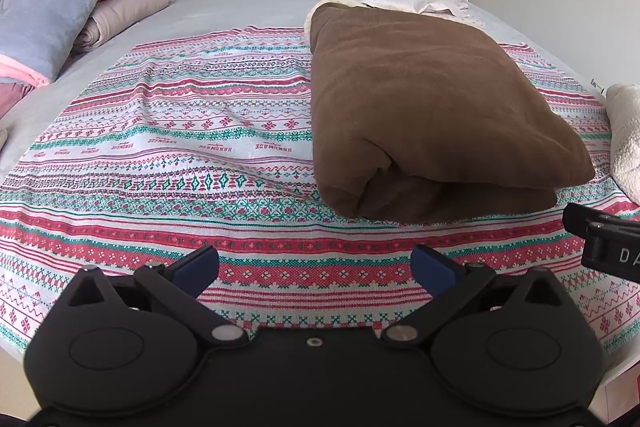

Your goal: Fold large clothes

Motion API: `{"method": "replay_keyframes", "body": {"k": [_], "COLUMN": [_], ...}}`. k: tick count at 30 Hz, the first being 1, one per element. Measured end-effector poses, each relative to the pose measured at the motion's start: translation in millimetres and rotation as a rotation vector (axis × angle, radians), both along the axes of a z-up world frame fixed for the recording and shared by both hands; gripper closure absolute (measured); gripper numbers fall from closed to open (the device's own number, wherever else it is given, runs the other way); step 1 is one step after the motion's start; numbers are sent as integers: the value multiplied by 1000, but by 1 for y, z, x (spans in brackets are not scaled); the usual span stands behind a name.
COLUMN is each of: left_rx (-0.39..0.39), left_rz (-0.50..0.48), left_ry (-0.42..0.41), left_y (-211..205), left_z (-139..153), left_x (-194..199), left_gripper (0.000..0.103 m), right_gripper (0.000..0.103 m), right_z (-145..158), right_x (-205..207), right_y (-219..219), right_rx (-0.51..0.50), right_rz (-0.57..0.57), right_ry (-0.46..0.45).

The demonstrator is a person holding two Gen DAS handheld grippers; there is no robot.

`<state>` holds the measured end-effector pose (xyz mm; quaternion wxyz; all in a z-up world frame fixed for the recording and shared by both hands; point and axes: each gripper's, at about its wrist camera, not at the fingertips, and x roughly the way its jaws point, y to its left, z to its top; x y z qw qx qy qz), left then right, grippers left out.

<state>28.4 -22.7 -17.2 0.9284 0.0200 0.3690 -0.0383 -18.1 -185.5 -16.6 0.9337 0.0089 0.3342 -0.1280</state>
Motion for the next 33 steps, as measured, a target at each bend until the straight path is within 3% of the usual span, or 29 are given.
{"method": "replay_keyframes", "body": {"k": [33], "left_rx": [-5], "left_rz": [-3], "left_ry": [9], "left_y": [2], "left_z": [-2], "left_x": [1], "left_gripper": [0], "right_gripper": [0], "right_z": [-2], "right_x": [0], "right_y": [-1], "right_rx": [4], "right_rz": [2], "right_ry": [4]}}
